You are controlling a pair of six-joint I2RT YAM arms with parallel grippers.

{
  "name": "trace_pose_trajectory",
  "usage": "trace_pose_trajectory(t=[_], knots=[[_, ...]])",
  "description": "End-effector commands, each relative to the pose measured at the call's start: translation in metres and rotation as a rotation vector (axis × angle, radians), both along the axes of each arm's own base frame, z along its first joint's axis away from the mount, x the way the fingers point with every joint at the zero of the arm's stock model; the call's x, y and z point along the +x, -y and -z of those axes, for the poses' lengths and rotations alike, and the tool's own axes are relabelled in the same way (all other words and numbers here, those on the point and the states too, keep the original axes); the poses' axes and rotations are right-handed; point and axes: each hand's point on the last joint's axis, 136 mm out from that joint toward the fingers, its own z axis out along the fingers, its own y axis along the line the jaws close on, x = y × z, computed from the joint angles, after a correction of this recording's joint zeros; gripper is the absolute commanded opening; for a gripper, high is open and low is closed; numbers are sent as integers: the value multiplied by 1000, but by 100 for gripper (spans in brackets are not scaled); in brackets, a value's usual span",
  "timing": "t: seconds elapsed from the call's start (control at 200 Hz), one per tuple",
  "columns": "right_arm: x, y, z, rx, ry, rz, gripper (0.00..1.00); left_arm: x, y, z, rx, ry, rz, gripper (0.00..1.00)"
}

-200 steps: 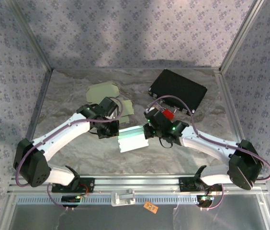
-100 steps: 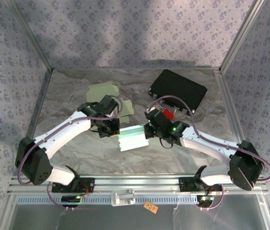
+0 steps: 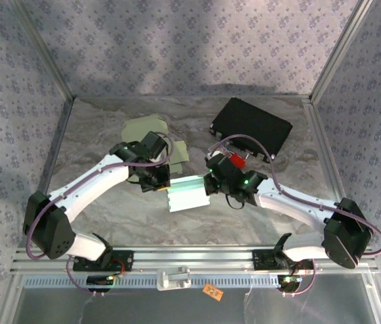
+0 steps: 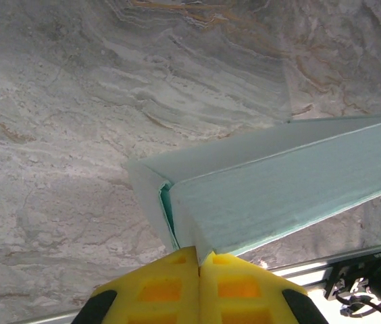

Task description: Fold the paper box

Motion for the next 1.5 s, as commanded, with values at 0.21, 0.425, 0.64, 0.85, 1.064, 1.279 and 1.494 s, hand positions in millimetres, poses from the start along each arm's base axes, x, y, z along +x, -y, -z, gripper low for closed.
trace_pose_trajectory(t=[0.21,0.425,0.64,0.85,1.064,1.279,1.494], knots=[[-6,0,1,31,-7,-3,0,2,7,-3,-51,27,33,0],[-8,4,1,42,37,-17,0,4,15,-2,-68,197,144,0],[-11,8,1,56,94,-38,0,-1,23,-4,-11,359,229,0],[-11,15,0,52,138,-35,0,-3,26,-9,18,509,259,0],[-17,19,3,56,121,-21,0,-6,31,-6,80,606,282,0],[-24,30,-6,59,68,43,15,-2,26,-1,171,671,242,0],[-42,35,-24,203,-18,120,40,4,30,-2,201,713,226,0]])
